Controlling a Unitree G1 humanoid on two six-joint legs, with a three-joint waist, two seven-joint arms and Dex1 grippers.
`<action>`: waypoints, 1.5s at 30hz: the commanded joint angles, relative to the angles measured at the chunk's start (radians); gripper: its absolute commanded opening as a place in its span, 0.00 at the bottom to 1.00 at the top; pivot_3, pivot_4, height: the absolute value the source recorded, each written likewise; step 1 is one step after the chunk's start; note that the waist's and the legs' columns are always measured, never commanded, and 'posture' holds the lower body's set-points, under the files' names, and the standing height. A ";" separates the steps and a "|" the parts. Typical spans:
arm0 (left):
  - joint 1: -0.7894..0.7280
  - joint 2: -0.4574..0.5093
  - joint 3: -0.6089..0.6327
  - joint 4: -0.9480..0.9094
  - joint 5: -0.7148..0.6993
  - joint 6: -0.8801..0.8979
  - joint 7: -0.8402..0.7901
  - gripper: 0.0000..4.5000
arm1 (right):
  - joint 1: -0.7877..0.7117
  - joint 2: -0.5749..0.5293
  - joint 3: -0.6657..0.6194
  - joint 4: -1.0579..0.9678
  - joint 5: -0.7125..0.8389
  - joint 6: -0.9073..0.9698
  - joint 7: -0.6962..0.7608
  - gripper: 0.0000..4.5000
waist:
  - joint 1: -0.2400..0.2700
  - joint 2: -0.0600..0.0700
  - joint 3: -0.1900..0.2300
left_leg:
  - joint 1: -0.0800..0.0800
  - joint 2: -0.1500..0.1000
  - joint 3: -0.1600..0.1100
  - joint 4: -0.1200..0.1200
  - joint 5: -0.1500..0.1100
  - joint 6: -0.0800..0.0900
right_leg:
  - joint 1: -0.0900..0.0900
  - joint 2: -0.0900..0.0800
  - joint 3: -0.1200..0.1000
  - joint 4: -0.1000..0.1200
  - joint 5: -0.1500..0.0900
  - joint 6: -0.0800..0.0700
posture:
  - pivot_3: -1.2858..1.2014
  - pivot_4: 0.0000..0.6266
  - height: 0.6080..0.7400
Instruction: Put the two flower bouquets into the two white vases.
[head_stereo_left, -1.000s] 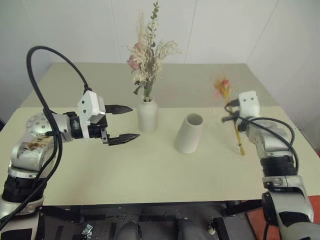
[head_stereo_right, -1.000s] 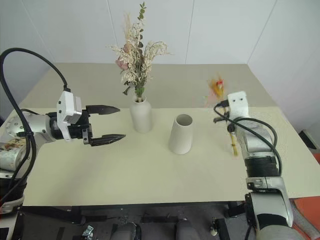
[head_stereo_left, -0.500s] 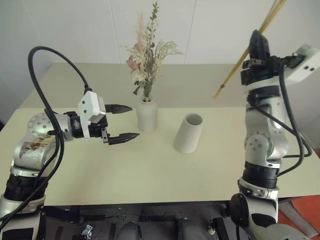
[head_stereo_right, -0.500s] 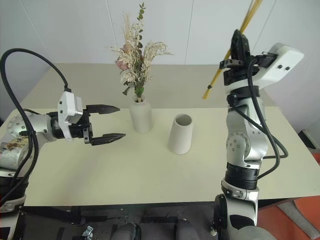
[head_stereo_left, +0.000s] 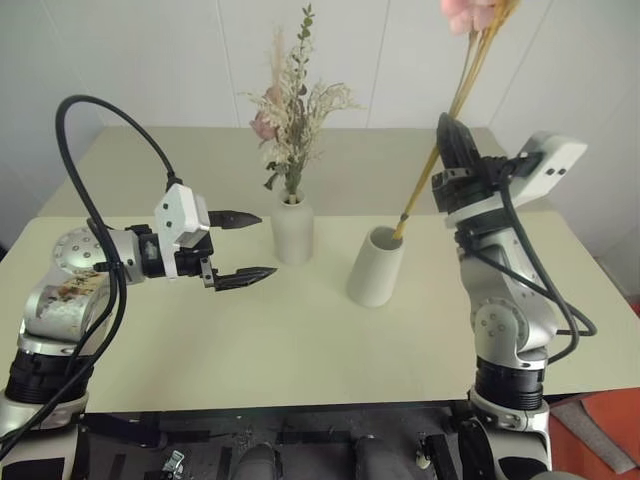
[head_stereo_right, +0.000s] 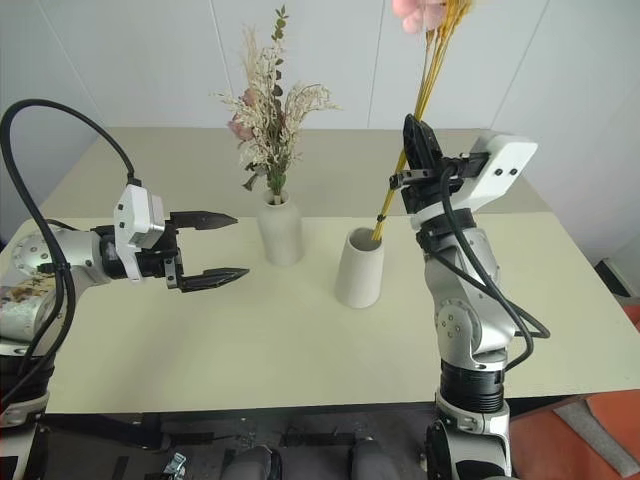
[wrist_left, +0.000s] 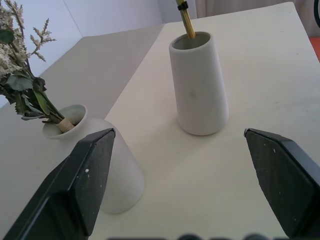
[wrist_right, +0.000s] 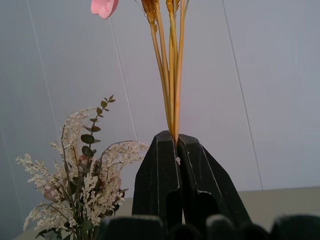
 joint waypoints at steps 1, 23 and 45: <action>-0.012 0.010 0.020 -0.019 -0.008 -0.006 0.003 1.00 | -0.002 0.012 0.010 -0.017 -0.019 -0.030 0.002 0.01 | 0.000 0.000 0.000 | 0.000 0.000 0.000 0.000 0.000 0.000 | 0.000 0.000 0.000 0.000 0.000 0.000 | 0.52 0.24 1.00; -0.032 0.004 0.004 -0.023 -0.009 -0.003 0.000 1.00 | 0.227 0.052 0.122 -0.112 -0.041 -0.126 0.195 0.99 | 0.003 0.000 0.000 | 0.000 0.000 0.000 0.000 0.000 0.000 | 0.000 0.000 0.000 0.000 0.000 0.000 | 0.52 0.24 1.00; -0.080 0.063 0.032 0.121 0.011 -0.067 -0.087 1.00 | 0.722 -0.806 -0.608 -0.017 0.102 -0.018 0.925 0.99 | 0.025 0.000 0.000 | 0.003 0.000 0.000 0.001 0.000 0.000 | 0.005 0.000 0.000 -0.002 -0.001 0.001 | 0.52 0.24 1.00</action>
